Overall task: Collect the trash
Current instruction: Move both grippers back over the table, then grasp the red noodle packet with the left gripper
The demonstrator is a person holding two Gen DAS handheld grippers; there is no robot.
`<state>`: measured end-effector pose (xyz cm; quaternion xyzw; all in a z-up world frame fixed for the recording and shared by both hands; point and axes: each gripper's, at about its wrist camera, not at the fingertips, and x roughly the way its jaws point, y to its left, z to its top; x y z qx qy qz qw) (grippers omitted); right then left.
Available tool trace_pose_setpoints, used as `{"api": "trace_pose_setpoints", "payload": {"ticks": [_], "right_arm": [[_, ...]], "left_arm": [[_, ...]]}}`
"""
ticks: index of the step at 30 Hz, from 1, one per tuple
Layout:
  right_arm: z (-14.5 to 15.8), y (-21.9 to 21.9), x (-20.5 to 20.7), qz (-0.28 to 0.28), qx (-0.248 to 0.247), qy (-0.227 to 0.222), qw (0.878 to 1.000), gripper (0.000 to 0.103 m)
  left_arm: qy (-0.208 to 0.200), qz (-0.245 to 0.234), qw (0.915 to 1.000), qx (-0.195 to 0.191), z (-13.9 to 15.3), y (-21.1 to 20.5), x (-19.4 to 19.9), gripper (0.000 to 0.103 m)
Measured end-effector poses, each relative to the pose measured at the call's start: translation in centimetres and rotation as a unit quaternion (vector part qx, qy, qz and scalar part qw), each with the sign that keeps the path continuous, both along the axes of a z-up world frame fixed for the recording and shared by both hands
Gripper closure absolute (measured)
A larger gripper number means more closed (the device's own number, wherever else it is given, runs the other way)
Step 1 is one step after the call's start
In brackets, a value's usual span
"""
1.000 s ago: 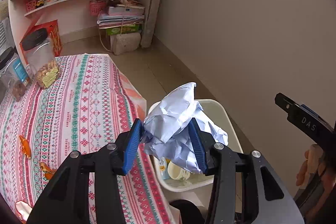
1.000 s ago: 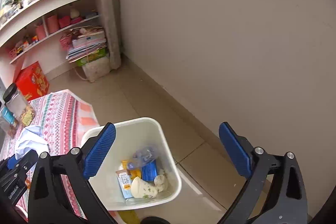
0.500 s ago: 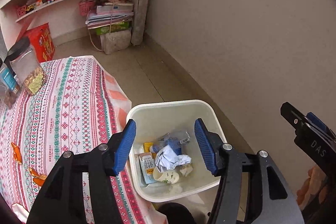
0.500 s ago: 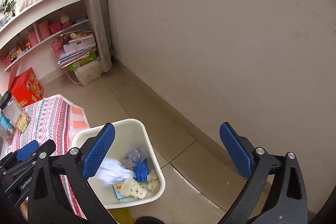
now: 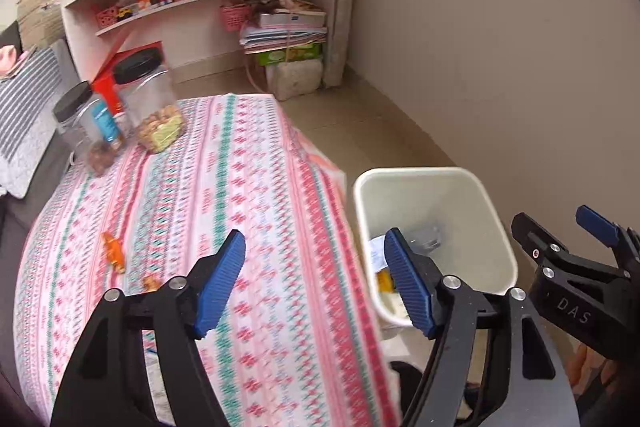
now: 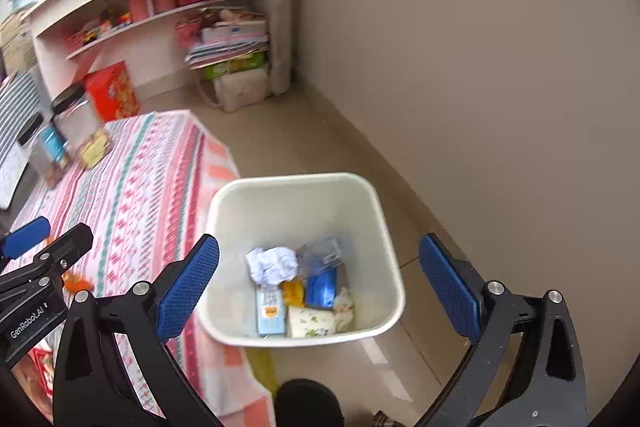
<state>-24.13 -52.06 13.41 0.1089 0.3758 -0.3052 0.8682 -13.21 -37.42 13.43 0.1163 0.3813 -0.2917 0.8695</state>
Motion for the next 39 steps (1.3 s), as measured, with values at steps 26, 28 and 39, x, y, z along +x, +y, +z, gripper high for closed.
{"api": "trace_pose_setpoints", "payload": {"ticks": [26,28,39], "right_arm": [[-1.2,14.1,5.7,0.184,0.023,0.038,0.982,0.007],[-1.0,15.0,6.2,0.196,0.023,0.037,0.980,0.007],[-1.6,18.2,7.9,0.236,0.010,0.051,0.970,0.007]], "left_arm": [[0.053,0.150,0.9836,0.085,-4.3,20.3,-0.4,0.017],[0.062,0.191,0.9765,0.080,-4.6,21.9,-0.2,0.013],[0.202,0.383,0.9011,-0.029,-9.0,28.2,3.5,0.007]]}}
